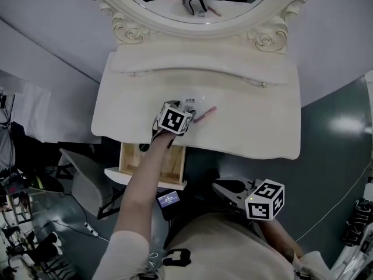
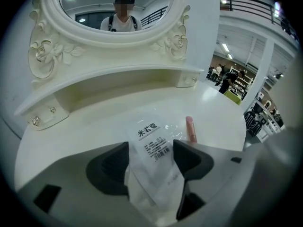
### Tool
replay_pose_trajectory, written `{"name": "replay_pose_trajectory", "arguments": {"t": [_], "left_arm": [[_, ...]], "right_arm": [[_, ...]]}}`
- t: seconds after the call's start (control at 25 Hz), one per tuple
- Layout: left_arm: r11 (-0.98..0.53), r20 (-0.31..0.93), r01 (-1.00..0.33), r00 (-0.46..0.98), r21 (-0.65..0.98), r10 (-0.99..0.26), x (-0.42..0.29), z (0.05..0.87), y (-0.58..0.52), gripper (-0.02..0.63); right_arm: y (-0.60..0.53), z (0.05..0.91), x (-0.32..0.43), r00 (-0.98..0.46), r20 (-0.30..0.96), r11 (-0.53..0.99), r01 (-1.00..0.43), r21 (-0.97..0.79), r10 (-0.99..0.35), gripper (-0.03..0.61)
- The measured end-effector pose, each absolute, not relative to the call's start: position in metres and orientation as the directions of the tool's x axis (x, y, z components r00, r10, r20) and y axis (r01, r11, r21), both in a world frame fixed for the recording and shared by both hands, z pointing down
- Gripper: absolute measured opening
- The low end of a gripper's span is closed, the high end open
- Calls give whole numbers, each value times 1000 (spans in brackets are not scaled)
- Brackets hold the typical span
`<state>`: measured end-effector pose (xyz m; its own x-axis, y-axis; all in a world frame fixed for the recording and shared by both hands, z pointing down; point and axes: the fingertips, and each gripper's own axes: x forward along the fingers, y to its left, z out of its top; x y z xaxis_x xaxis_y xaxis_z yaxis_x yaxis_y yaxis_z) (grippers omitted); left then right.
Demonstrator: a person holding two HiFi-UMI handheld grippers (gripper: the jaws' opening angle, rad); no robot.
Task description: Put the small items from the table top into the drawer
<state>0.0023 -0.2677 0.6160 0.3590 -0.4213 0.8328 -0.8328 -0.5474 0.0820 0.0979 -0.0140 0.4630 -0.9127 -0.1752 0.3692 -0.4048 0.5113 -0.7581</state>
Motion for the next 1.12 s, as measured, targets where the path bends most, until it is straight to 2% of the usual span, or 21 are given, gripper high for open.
{"name": "replay_pose_trajectory", "arguments": {"t": [0.2,0.24,0.28,0.68,1.12], "left_arm": [[-533,831,-841,362,95,-422,2,615,-267,312],[-530,829,-842,365,100,-424,3,615,-266,234],[-527,824,-844,367,100,-431,3,614,-265,198],[-509,817,-847,398,153,-418,4,612,-262,183],[-489,783,-856,419,170,-461,4,594,-262,166]], "right_arm": [[-11,464,97,-911,373,509,-408,-758,-176,29],[-10,464,97,-911,374,509,-409,-757,-175,29],[-9,464,97,-911,375,510,-409,-757,-175,29],[-3,462,101,-904,379,508,-425,-749,-198,29],[5,459,94,-907,373,517,-418,-747,-194,29]]}}
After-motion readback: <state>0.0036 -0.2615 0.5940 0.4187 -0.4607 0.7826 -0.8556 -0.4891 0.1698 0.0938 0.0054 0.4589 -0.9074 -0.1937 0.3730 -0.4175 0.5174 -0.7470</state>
